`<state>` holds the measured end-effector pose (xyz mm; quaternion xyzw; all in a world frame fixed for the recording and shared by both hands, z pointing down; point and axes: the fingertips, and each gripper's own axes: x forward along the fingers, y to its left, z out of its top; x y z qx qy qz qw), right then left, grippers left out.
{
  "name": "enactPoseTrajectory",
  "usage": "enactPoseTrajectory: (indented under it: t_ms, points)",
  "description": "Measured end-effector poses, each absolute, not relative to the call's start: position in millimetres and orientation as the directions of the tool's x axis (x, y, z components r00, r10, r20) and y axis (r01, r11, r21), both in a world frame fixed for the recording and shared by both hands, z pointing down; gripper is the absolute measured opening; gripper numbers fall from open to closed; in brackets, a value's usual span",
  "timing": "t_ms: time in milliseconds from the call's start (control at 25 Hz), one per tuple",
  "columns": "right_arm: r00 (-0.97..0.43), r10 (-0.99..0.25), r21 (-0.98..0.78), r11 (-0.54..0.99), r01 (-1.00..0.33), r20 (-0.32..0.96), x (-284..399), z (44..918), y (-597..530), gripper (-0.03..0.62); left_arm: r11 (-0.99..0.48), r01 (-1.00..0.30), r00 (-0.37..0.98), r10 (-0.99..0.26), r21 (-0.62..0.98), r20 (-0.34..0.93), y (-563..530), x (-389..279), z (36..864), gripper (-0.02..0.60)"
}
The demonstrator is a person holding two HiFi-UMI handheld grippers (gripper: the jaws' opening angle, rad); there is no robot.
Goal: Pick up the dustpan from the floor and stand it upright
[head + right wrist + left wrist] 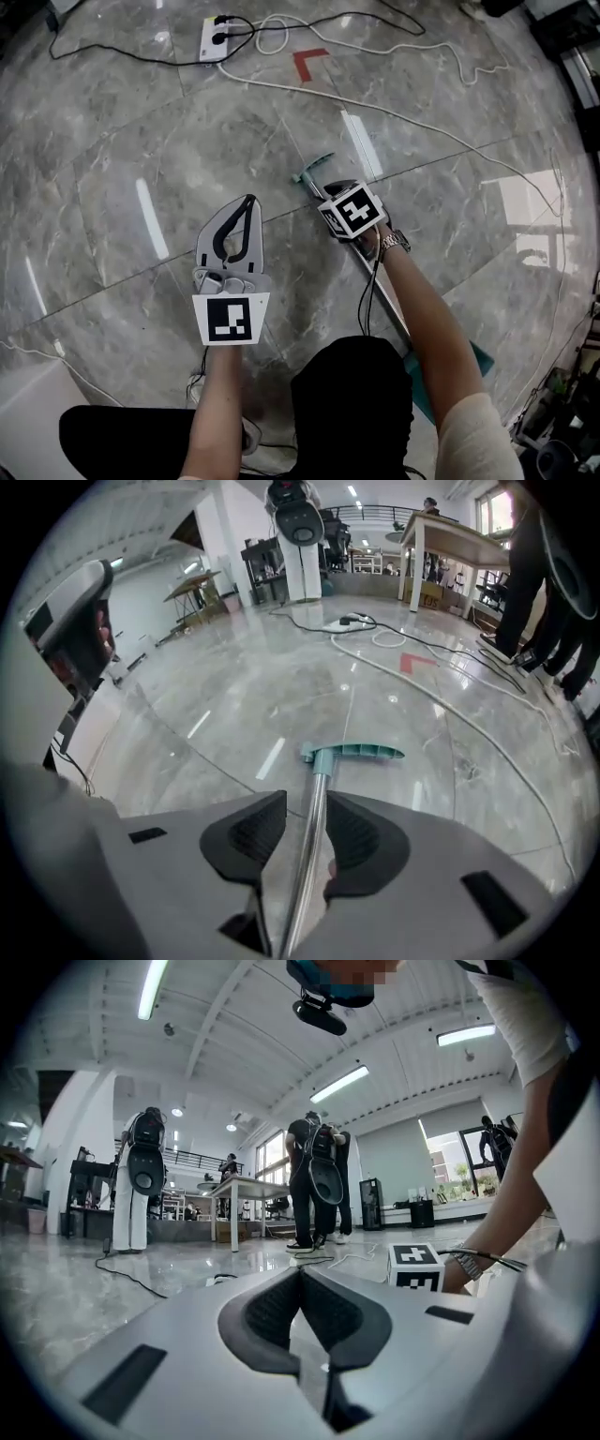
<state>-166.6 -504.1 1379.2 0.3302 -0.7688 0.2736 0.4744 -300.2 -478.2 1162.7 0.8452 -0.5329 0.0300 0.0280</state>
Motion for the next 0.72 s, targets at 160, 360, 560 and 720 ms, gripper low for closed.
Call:
enactPoseTrajectory:
  t_ms: [160, 360, 560, 720]
  points:
    - [-0.314, -0.233, -0.124, 0.589, -0.799, 0.921, -162.7, 1413.9, -515.9, 0.123, -0.469, -0.879, 0.458, -0.881, -0.089, 0.118, -476.2, -300.5, 1187.0, 0.011]
    - [-0.296, -0.183, -0.127, 0.612, -0.781, 0.937, -167.1, 1432.1, -520.2, 0.123, -0.456, -0.889, 0.448, -0.885, -0.043, 0.127, -464.3, -304.3, 1195.1, 0.011]
    - [-0.284, -0.184, -0.124, 0.593, -0.796, 0.941, -165.6, 1434.5, -524.6, 0.123, -0.501, -0.853, 0.481, -0.863, -0.146, 0.154, -464.2, -303.4, 1192.8, 0.011]
    - [-0.269, -0.217, -0.093, 0.592, -0.800, 0.938, -167.6, 1433.4, -526.2, 0.109, -0.532, -0.817, 0.511, -0.847, -0.221, 0.148, -471.7, -297.3, 1188.2, 0.011]
